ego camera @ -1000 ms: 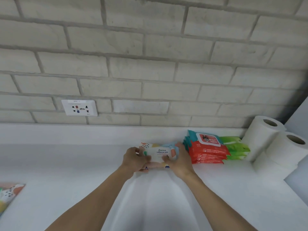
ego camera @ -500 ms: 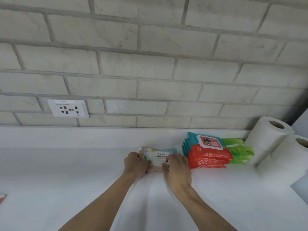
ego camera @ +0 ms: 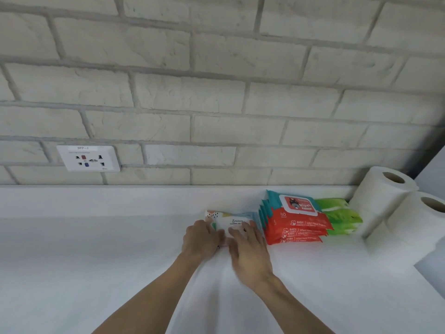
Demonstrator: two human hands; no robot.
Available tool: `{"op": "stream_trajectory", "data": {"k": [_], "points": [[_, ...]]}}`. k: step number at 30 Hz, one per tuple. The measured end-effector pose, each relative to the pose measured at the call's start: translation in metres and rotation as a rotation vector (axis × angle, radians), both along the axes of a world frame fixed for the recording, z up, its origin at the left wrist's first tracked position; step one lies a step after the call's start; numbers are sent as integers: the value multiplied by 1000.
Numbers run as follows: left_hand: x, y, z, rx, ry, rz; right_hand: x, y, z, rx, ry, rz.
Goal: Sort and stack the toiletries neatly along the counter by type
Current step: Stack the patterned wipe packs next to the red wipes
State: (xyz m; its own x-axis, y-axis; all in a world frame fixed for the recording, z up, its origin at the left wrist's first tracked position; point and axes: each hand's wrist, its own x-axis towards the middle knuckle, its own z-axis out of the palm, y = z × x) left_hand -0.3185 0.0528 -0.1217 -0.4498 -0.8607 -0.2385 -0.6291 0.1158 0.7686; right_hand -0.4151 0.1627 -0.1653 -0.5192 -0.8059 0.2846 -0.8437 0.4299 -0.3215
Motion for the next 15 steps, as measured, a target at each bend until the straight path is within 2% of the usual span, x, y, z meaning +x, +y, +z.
{"op": "stream_trajectory", "data": {"k": [15], "points": [[-2, 15, -10, -161, -117, -22, 1, 12, 19, 84, -121, 13]]}}
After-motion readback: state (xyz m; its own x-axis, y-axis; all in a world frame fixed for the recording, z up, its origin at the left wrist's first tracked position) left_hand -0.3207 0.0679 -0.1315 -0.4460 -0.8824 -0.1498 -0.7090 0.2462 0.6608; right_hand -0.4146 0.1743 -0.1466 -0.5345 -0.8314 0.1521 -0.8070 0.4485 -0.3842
